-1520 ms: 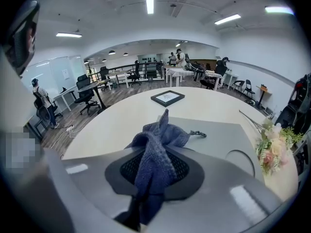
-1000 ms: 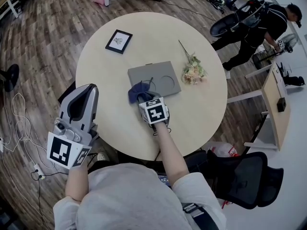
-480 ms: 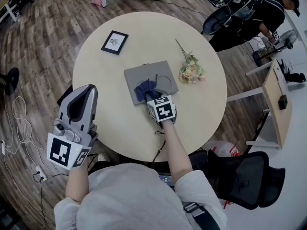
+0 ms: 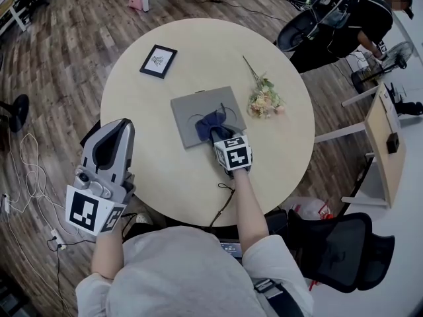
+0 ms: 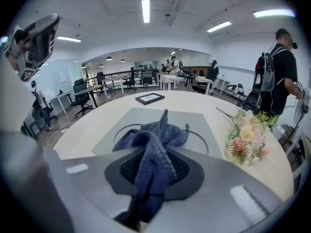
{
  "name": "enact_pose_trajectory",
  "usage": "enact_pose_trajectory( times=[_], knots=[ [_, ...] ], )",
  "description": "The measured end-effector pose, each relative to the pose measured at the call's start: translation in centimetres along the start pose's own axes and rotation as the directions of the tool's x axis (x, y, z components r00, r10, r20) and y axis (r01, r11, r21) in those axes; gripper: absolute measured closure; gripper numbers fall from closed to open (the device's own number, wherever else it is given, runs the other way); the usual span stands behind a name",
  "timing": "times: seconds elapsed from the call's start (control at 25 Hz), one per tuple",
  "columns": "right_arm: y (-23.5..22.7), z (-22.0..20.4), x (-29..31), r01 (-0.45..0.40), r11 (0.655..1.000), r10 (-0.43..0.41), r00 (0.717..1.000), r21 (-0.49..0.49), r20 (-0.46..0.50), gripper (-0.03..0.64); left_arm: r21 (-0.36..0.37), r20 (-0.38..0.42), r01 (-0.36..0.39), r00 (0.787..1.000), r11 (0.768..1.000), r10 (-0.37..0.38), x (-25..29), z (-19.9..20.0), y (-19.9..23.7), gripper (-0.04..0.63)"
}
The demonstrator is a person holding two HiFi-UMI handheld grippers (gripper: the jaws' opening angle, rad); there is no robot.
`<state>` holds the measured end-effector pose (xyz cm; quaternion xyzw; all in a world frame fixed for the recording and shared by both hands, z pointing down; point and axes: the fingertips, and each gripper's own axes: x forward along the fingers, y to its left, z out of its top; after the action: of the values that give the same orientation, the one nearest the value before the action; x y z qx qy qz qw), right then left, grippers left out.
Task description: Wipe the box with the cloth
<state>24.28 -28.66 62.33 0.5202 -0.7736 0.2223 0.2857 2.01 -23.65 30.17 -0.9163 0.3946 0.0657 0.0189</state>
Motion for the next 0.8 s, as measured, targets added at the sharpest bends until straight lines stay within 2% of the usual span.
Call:
enact_pose_trajectory(
  times=[0.36,0.8],
  knots=[
    [-5.8,-1.0,-0.9,0.093,0.992,-0.094,0.996,0.082,0.005,0.54,0.003,-0.004,0.006,1.0,1.0,-0.006,0.8,-0.3,-0.6,0.592],
    [-7.4,-1.0,-1.3,0.11,0.99,-0.113,0.993,0.083,0.029,0.54,0.011,-0.012,-0.022,1.0,1.0,0.023,0.3,-0.4,-0.1,0.592]
  ],
)
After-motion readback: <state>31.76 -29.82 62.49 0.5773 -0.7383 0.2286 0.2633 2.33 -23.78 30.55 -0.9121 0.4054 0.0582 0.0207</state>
